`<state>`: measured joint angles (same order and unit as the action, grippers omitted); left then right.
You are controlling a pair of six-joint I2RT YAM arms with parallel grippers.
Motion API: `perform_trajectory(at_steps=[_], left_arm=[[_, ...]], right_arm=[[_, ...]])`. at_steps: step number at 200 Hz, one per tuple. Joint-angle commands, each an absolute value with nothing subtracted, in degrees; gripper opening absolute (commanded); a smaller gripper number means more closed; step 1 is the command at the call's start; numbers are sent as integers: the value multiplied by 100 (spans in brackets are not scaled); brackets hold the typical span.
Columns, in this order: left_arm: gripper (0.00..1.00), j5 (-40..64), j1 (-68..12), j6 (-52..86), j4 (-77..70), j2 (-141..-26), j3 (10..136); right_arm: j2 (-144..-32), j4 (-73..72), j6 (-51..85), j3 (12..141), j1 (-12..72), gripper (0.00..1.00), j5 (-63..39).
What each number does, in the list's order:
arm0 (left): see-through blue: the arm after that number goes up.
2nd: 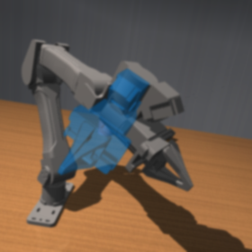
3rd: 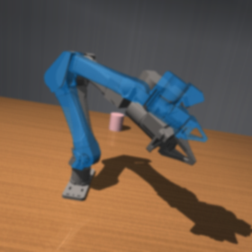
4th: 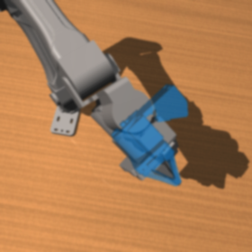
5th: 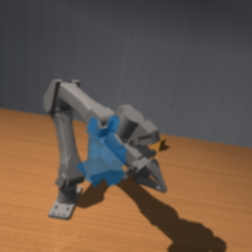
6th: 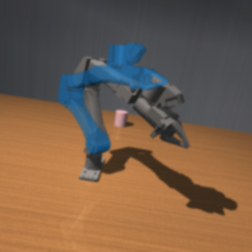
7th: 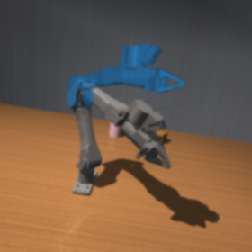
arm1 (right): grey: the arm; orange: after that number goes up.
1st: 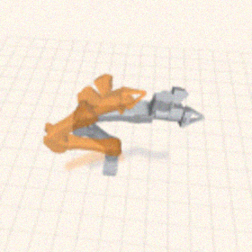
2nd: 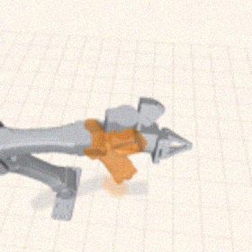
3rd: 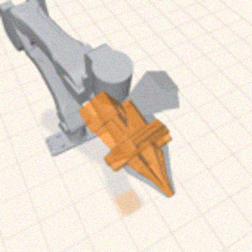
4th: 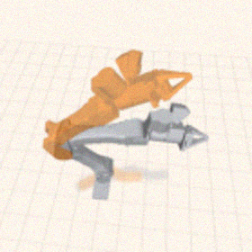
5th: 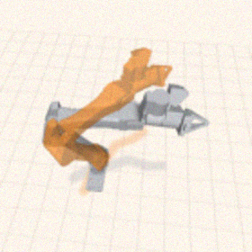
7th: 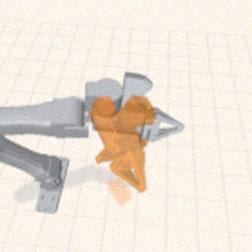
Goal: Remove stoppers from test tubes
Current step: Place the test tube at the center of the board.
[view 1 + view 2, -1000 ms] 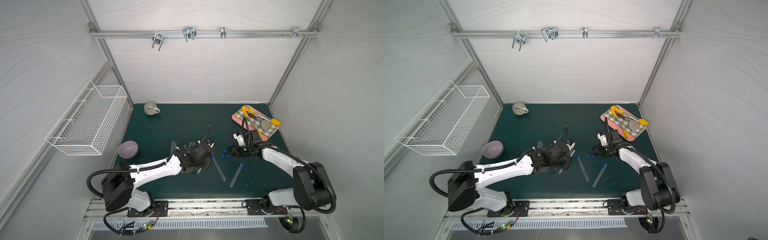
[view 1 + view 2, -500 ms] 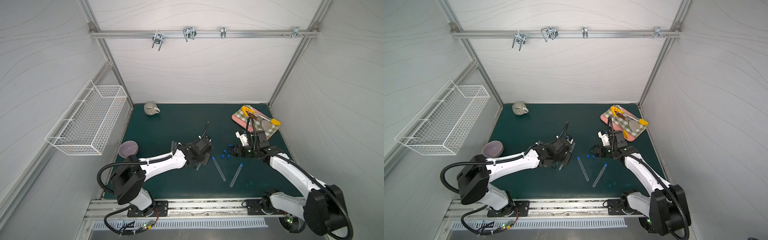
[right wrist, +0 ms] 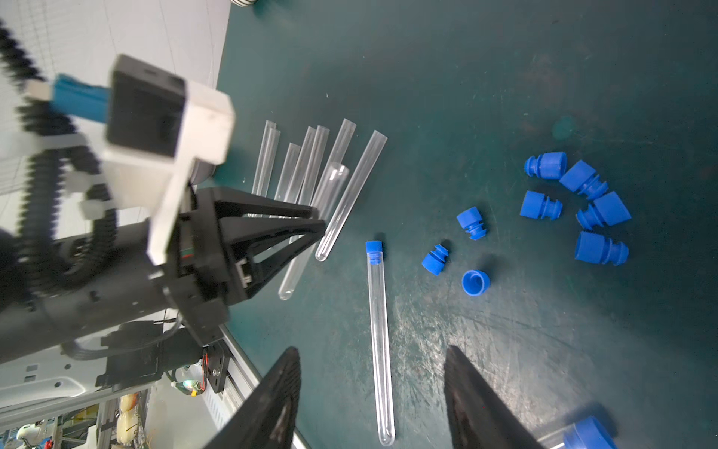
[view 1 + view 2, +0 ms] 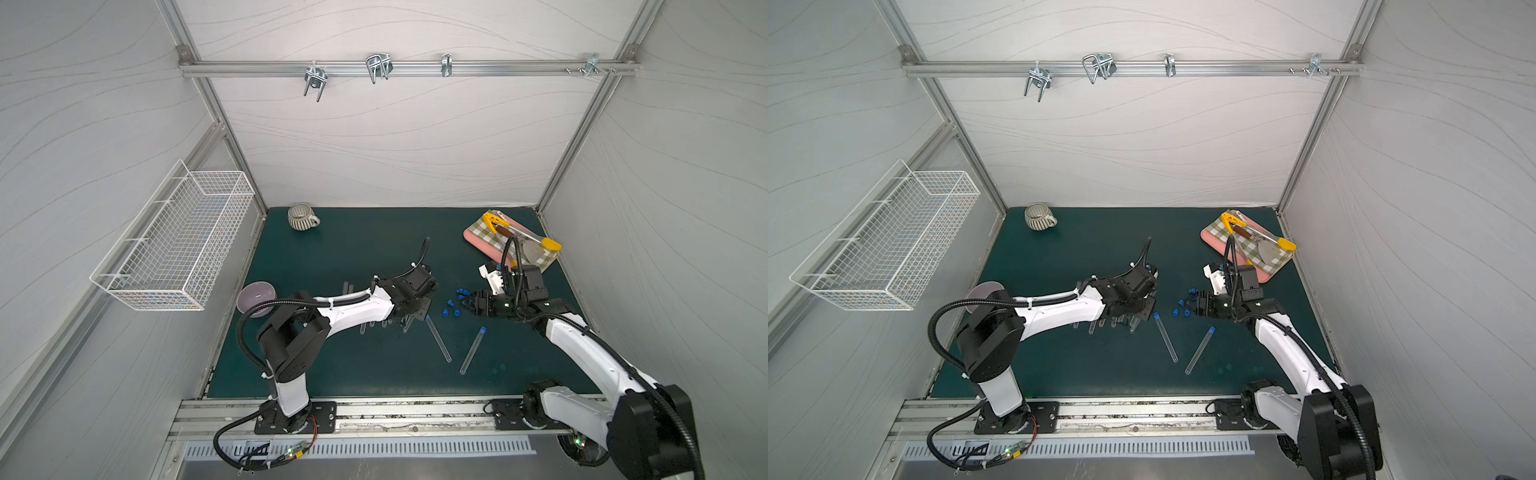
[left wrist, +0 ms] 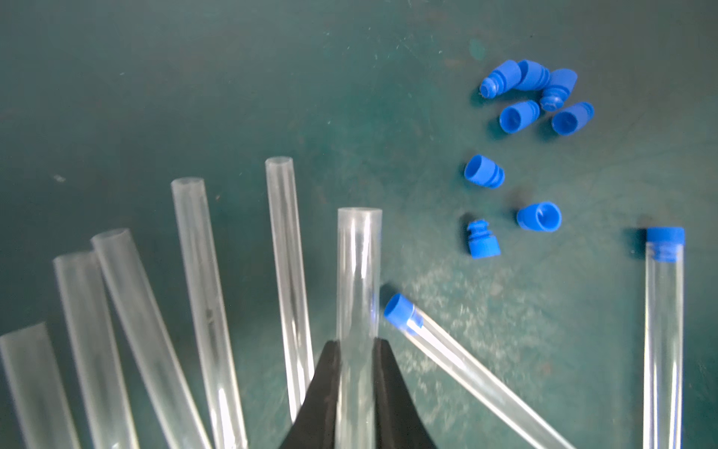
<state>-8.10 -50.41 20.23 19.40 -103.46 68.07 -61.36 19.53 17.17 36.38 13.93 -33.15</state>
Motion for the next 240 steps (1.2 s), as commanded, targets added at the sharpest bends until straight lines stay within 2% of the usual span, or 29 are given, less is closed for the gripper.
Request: perform_trajectory(at_steps=[1,118,175,222,240], left_arm=[[1,-869,-4907,2121,1947,-10650,7125],[5,-981,-4751,2179,2175,-11634,7863],[19,-972,-4720,2224,2364,-11733,8038],[21,-985,-4720,2191,2470,-11534,8051],[26,-1010,-4720,2164,2574,-11455,8116]], right_arm=[[-5996,2096,1713,3648,1336,60,-3445],[-5809,2154,1692,3603,1161,61,-3577],[-5770,2173,1670,3599,1070,61,-3647],[-5647,2183,1677,3568,1006,61,-3692],[-5644,2173,1682,3576,1003,61,-3699]])
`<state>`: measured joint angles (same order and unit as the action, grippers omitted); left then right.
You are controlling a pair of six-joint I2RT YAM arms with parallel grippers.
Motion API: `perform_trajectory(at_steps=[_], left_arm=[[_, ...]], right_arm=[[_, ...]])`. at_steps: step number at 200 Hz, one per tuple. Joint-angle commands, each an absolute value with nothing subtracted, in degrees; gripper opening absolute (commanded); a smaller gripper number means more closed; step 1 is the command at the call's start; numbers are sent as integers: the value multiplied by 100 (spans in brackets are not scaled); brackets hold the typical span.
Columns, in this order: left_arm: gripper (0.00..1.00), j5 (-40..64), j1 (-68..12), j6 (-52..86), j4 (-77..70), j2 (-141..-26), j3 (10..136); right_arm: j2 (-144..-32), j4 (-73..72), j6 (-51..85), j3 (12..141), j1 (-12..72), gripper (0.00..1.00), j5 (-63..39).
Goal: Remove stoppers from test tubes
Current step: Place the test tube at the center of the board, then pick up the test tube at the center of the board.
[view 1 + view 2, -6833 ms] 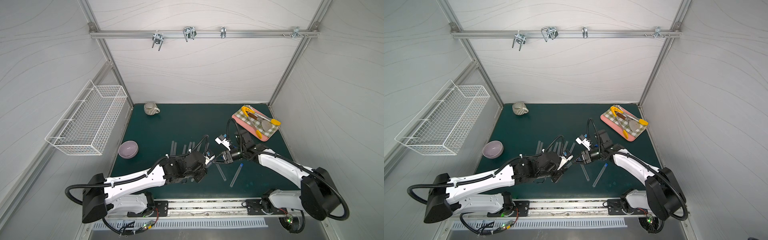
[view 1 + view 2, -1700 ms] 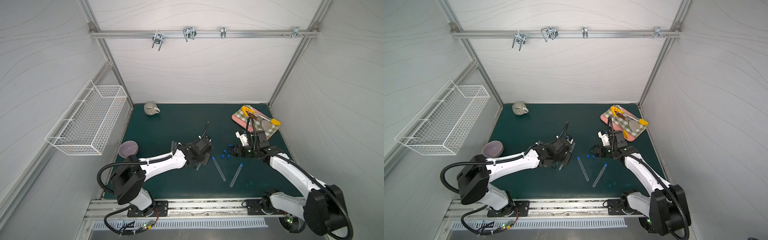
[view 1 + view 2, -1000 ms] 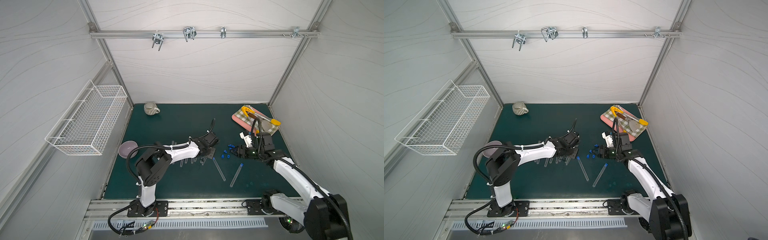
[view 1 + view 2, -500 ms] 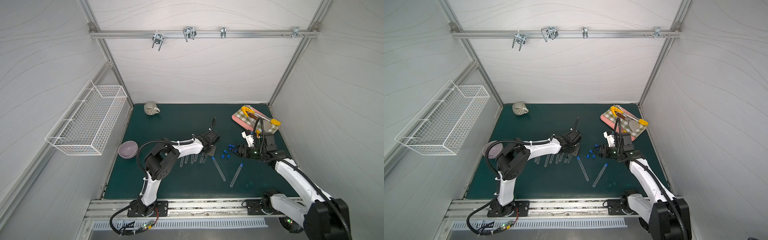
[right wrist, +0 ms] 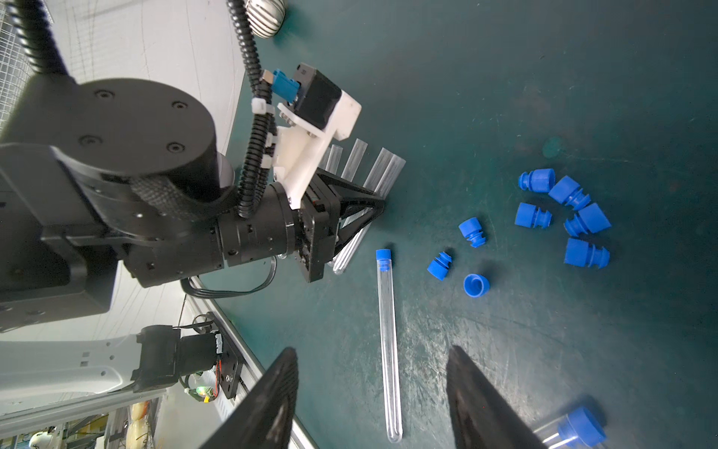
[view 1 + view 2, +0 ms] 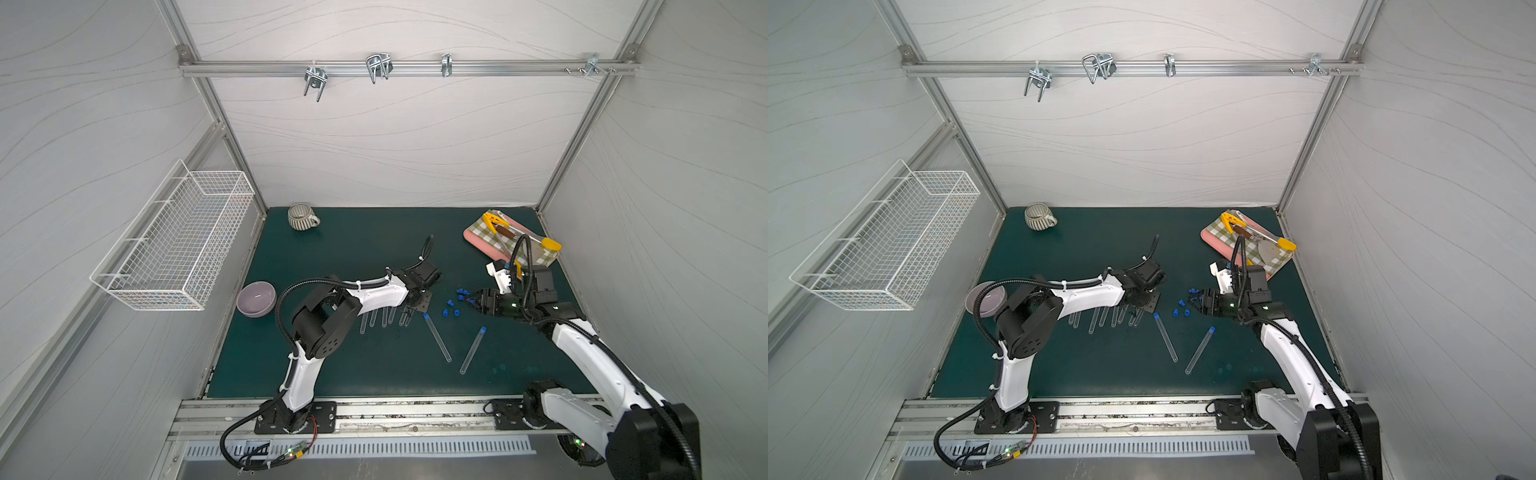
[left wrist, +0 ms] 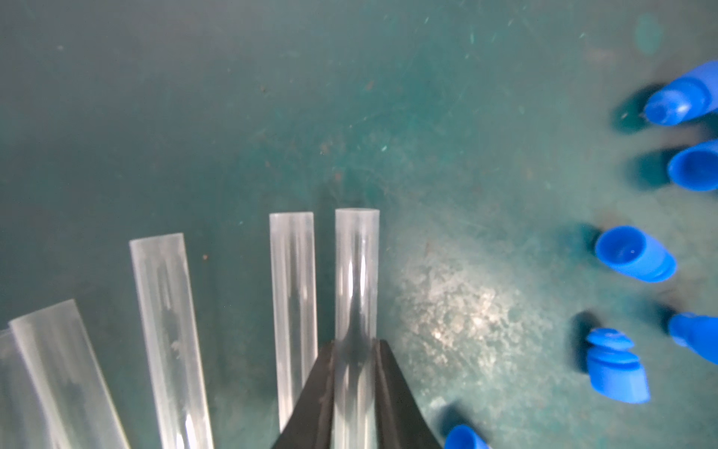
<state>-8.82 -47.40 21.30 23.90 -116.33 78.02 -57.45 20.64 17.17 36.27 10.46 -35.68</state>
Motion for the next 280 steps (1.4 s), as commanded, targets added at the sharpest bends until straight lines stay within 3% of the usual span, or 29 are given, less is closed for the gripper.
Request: perform_trajectory(at_steps=[1,34,129,150,195,280], left_arm=[[26,-1015,-4720,2163,2579,-11445,8119],[40,-1028,-4721,2145,2679,-11286,8156],[45,-713,-5050,3137,2410,-9880,7101],[52,-1086,-5322,3285,2439,-9680,6874],[66,-1232,-5710,3707,2401,-9937,6670],[68,-1336,-6174,4099,2342,-10649,6946]], right_arm=[[-5643,2176,1685,3576,1002,61,-3699],[-5642,2188,1690,3591,1001,62,-3717],[-5713,1985,1710,3343,785,62,-3919],[-5661,2038,1662,3335,677,62,-3934],[-5725,1893,1705,3185,541,62,-4077],[-5704,1819,1708,3058,274,62,-4161]])
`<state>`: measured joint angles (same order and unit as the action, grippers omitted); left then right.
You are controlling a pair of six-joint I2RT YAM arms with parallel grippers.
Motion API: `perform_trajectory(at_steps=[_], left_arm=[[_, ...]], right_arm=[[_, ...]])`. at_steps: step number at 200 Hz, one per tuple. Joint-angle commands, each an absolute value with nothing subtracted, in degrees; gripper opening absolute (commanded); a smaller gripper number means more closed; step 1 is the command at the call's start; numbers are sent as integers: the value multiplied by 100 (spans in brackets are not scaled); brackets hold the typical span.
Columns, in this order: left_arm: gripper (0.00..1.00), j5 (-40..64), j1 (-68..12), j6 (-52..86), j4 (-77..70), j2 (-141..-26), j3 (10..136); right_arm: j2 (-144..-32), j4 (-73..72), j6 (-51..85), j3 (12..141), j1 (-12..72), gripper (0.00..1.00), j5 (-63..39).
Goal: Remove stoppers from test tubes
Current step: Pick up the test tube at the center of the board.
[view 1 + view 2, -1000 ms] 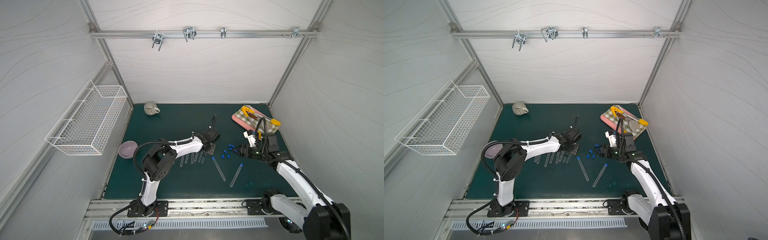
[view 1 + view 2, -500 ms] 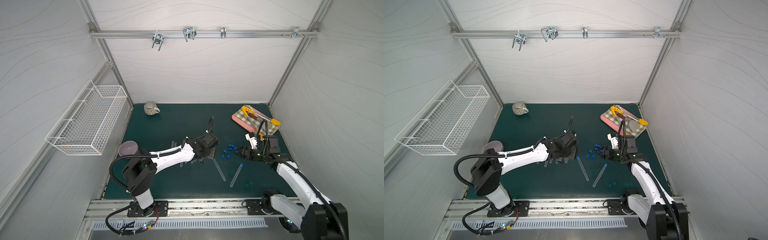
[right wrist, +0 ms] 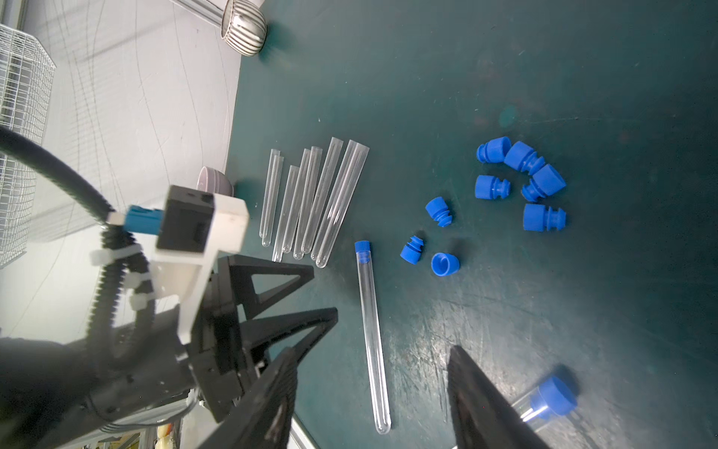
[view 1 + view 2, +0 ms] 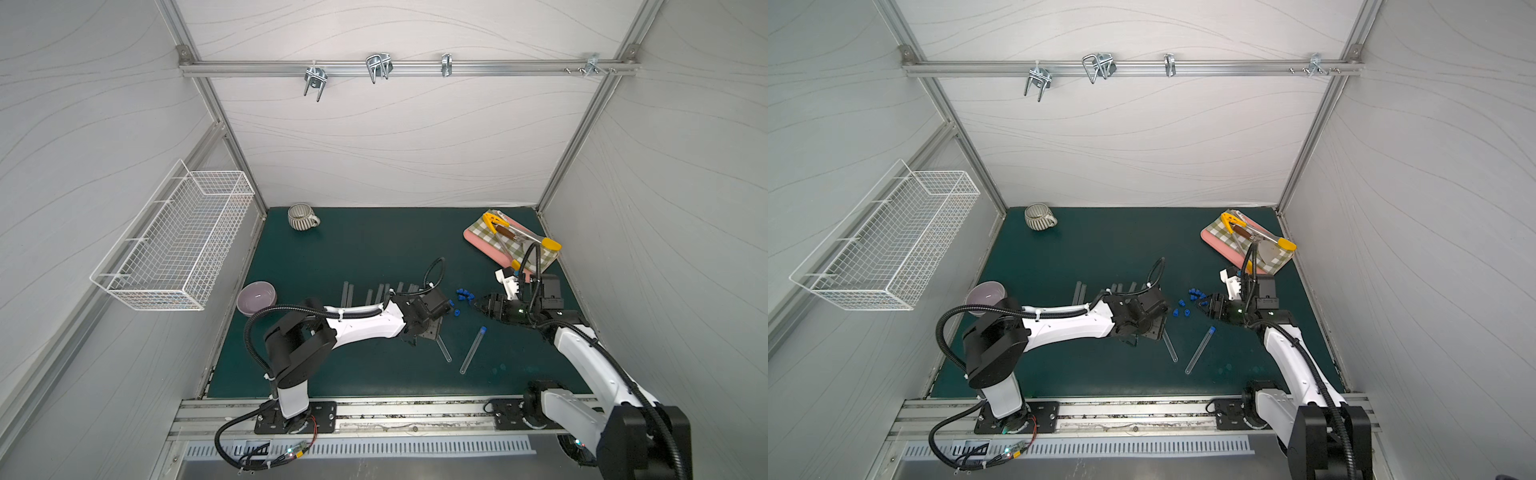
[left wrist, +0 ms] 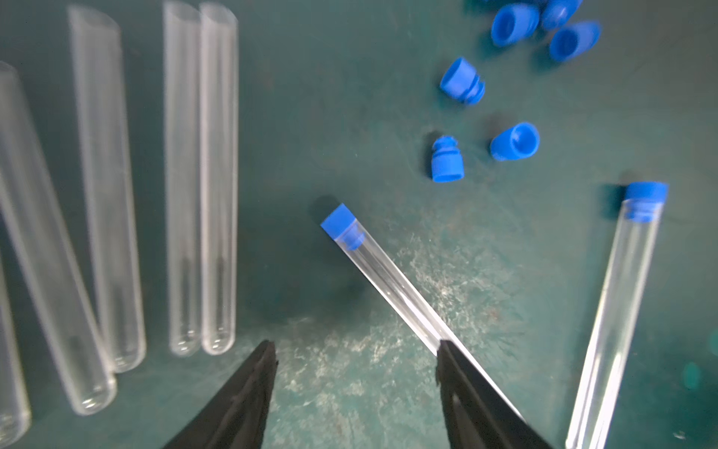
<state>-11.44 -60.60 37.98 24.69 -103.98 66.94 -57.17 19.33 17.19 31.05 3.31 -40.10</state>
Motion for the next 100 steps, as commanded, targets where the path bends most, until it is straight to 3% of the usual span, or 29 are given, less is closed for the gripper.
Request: perform_trajectory(at_steps=[1,100], left_arm=[[68,-1332,-6176,4106,2344,-10650,6949],[68,-1392,-6313,4145,2437,-10859,7085]], right_arm=[[-5704,1819,1707,3059,278,62,-4163],[-5715,1792,1671,3018,158,62,-4245]])
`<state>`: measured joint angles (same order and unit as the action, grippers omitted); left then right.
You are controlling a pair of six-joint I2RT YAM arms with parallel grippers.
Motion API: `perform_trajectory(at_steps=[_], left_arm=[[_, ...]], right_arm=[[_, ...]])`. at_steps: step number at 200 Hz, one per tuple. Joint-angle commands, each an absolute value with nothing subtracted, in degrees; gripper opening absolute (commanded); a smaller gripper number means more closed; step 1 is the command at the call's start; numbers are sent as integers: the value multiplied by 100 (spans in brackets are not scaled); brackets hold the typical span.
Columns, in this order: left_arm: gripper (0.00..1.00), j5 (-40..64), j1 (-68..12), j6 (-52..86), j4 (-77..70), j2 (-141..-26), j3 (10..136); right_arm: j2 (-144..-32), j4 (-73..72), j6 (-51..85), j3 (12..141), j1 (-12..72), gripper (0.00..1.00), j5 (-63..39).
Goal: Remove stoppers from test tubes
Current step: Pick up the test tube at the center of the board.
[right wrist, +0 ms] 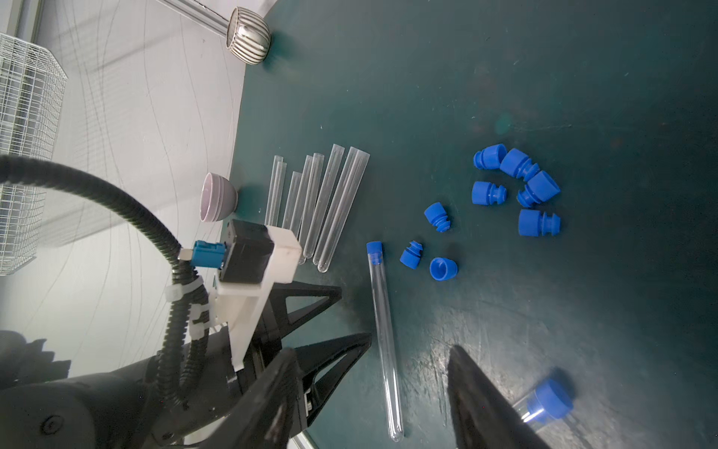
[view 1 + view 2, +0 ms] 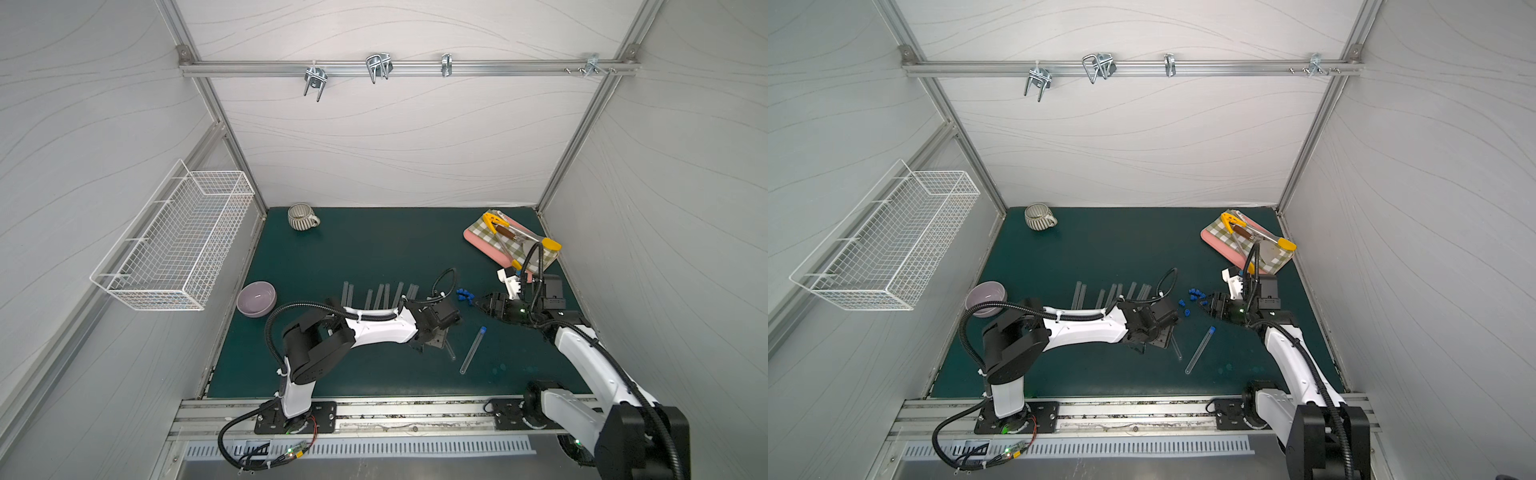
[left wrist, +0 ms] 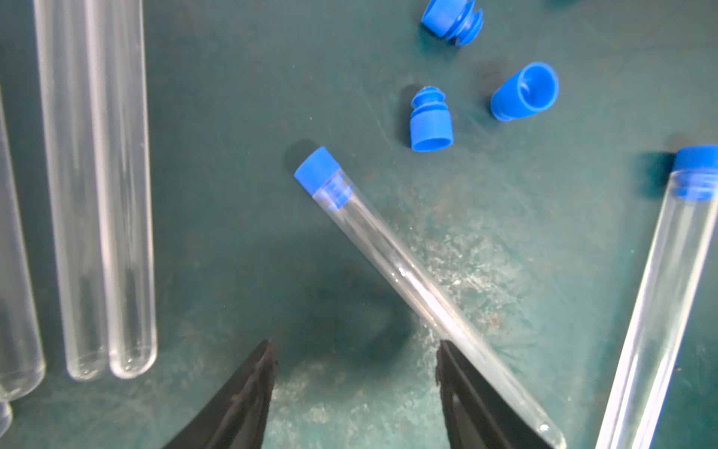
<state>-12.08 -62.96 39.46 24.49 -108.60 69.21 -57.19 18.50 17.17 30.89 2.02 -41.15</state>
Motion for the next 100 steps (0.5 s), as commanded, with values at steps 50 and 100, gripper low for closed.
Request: perform_trajectory(at_steps=[50,100], left_arm=[[69,-1311,-6328,4251,2344,-10858,7185],[68,-1316,-6328,4330,2370,-11121,7198]], right_arm=[[-5801,1705,1685,2980,143,62,-4280],[-5724,1718,1679,2957,133,62,-4256]])
